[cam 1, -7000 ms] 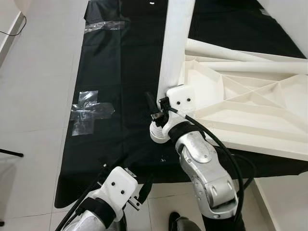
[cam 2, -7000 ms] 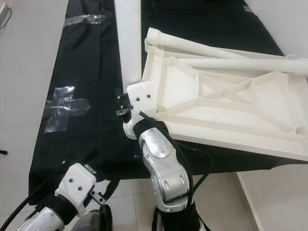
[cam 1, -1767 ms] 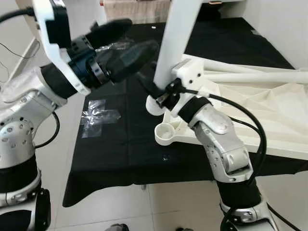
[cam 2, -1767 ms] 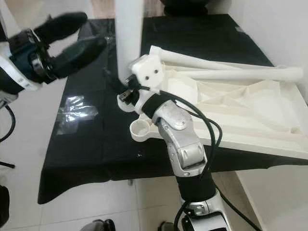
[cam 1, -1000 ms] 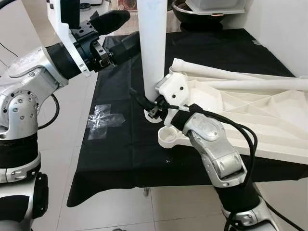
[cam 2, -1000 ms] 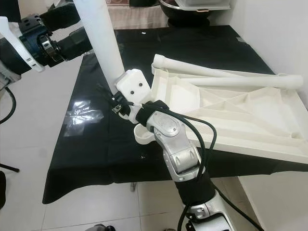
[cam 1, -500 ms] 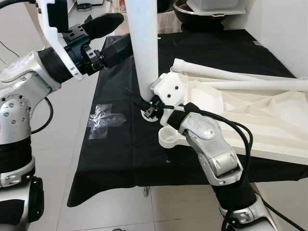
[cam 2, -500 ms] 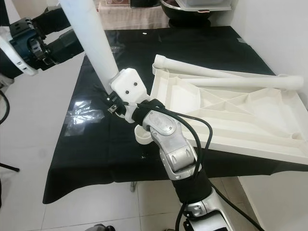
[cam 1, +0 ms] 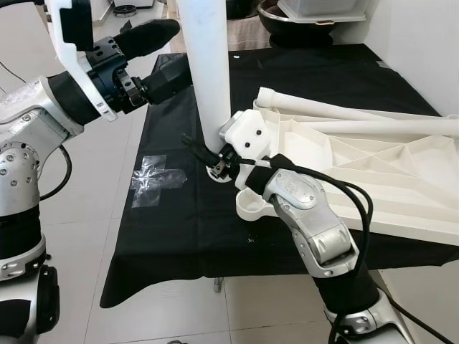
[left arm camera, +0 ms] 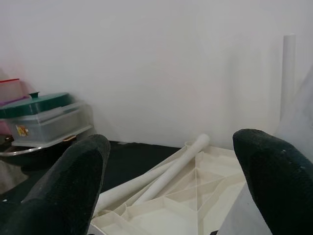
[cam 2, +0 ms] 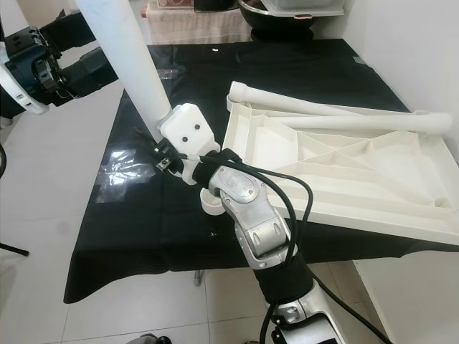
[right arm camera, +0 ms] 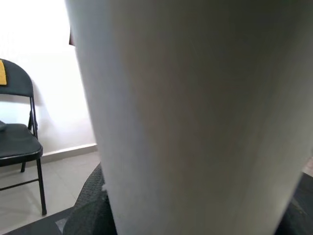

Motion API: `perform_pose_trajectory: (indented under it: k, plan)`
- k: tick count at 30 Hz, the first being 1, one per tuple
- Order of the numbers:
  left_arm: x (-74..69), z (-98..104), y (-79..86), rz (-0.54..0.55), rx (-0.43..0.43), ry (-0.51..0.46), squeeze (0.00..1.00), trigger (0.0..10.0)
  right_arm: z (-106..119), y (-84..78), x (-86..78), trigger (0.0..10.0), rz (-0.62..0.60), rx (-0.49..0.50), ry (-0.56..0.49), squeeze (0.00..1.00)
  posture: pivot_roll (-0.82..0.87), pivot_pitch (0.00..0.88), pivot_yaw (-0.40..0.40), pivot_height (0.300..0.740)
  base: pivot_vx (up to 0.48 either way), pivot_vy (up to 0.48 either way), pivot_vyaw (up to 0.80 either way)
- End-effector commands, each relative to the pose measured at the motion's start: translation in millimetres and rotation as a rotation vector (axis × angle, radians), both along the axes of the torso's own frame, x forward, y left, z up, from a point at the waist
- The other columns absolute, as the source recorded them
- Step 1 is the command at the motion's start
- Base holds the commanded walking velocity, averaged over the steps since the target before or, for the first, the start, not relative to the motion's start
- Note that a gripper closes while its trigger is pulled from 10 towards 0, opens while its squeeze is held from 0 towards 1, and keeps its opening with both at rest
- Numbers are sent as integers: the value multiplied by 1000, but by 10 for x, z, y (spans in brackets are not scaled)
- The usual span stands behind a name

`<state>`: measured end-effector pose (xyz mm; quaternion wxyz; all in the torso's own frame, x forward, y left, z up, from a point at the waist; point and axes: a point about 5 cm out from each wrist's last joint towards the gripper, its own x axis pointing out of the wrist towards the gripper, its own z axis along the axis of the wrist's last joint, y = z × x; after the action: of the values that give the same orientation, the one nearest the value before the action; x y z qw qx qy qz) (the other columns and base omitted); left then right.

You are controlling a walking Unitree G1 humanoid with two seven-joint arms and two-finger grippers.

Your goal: Building children table

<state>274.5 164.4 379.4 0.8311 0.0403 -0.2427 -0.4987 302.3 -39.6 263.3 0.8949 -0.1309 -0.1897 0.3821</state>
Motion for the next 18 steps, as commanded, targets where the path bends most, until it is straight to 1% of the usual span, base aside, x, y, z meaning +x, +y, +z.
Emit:
perform_pose_trajectory:
  k: [1,2,4,5,6,8,11,12,14,16,17,18]
  plan:
    - [-162,-56,-244,-167,117,-53,0,10000,-33,-95,162,10000,-114,35,98,0,12,97,14,740,0,0,0]
    - [-162,-56,-244,-167,117,-53,0,10000,-33,-95,162,10000,-114,35,98,0,12,97,14,740,0,0,0]
    - [-99,2,-152,-108,71,-57,0,10000,-24,-150,205,10000,-157,89,127,0,13,99,16,740,0,0,0]
    - [-87,15,-128,-102,59,-56,0,10000,-26,-166,217,10000,-170,103,137,0,13,99,16,740,0,0,0]
    - [-87,15,-128,-102,59,-56,0,10000,-26,-166,217,10000,-170,103,137,0,13,99,16,740,0,0,0]
    - [-86,44,-59,-120,20,-42,0,10000,-33,-219,254,10000,-207,152,174,0,12,100,16,740,0,0,0]
    - [-94,46,-31,-133,11,-35,0,10000,-38,-252,277,10000,-232,178,192,0,13,101,17,740,0,0,0]
    - [-98,26,15,-146,0,-16,0,10000,-49,-314,322,10000,-279,212,216,0,14,104,16,740,0,0,0]
    - [-91,13,31,-137,2,-9,0,10000,-41,-322,327,10000,-279,214,209,0,14,104,16,740,0,0,0]
    - [-52,-18,15,-107,3,-4,0,10000,0,-295,301,10000,-250,189,160,0,14,104,16,740,0,0,0]
    - [-52,-18,15,-107,3,-4,0,10000,0,-295,301,10000,-250,189,160,0,14,104,16,740,0,0,0]
    - [-24,-36,-19,-86,4,-3,0,10000,24,-259,270,10000,-221,188,142,0,7,110,16,740,0,0,0]
